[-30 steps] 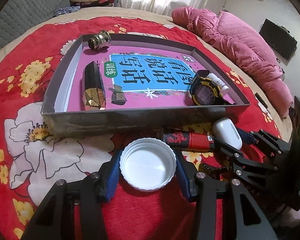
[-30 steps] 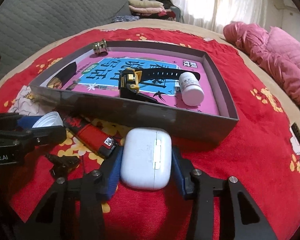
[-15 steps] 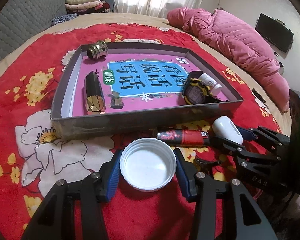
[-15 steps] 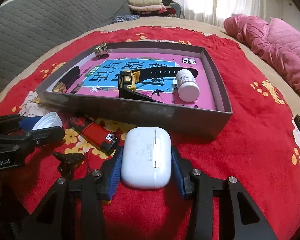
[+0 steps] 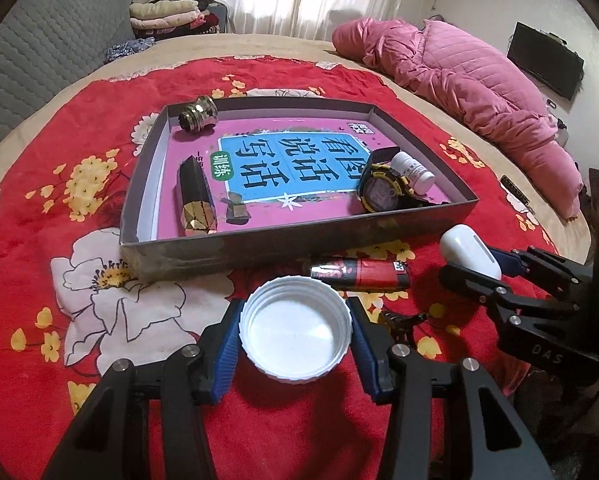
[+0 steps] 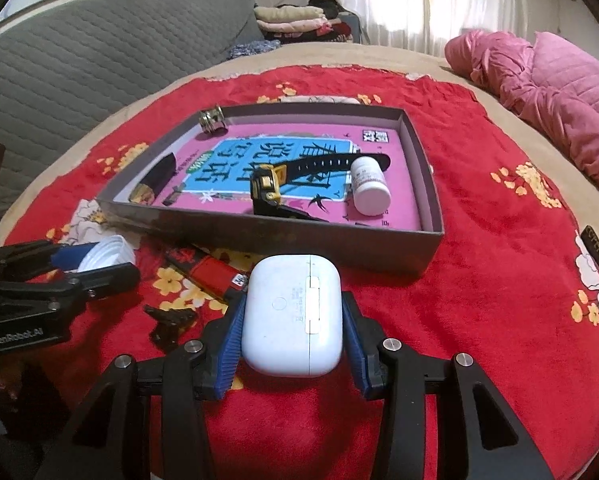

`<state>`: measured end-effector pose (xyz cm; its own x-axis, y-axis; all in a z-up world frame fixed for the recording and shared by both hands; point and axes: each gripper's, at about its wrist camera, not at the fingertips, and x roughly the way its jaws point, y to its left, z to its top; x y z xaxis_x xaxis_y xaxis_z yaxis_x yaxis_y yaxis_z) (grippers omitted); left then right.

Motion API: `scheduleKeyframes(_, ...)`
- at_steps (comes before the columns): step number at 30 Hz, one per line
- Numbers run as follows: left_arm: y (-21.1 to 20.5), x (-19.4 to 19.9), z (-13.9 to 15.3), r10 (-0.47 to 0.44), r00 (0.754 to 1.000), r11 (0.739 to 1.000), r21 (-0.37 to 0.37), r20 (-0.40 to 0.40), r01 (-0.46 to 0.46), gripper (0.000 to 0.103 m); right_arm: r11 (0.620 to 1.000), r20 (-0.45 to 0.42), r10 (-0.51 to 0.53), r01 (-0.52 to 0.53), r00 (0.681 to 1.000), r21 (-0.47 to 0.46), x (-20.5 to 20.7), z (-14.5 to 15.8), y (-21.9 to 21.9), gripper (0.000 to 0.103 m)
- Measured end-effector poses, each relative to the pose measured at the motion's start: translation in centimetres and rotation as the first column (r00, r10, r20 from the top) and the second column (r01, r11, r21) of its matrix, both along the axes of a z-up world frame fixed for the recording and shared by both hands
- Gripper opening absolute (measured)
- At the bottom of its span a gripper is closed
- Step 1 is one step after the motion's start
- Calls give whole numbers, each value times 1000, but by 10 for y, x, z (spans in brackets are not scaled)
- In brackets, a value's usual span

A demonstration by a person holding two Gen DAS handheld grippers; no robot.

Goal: Organize rigid objects
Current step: 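Close the left tool on the bottle cap while the right tool closes on the earbud case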

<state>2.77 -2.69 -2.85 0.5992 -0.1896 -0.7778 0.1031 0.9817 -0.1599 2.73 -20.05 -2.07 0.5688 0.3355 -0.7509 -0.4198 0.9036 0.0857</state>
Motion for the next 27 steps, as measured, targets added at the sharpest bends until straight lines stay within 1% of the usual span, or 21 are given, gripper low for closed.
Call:
scheduleKeyframes(13, 2, -5, 11, 12, 999, 1000, -4, 38, -12, 50, 999, 57, -26, 23, 998, 37, -11, 24, -6, 46)
scheduleKeyframes(20, 0, -8, 24, 16, 997, 1000, 2, 76, -16, 50, 997, 77, -59, 55, 995, 56, -8, 31, -13, 46)
scheduleKeyframes(27, -3, 1, 25, 23, 996, 1000, -6, 88, -22, 50, 995, 103, -90, 85, 991, 52, -2, 36, -19, 46)
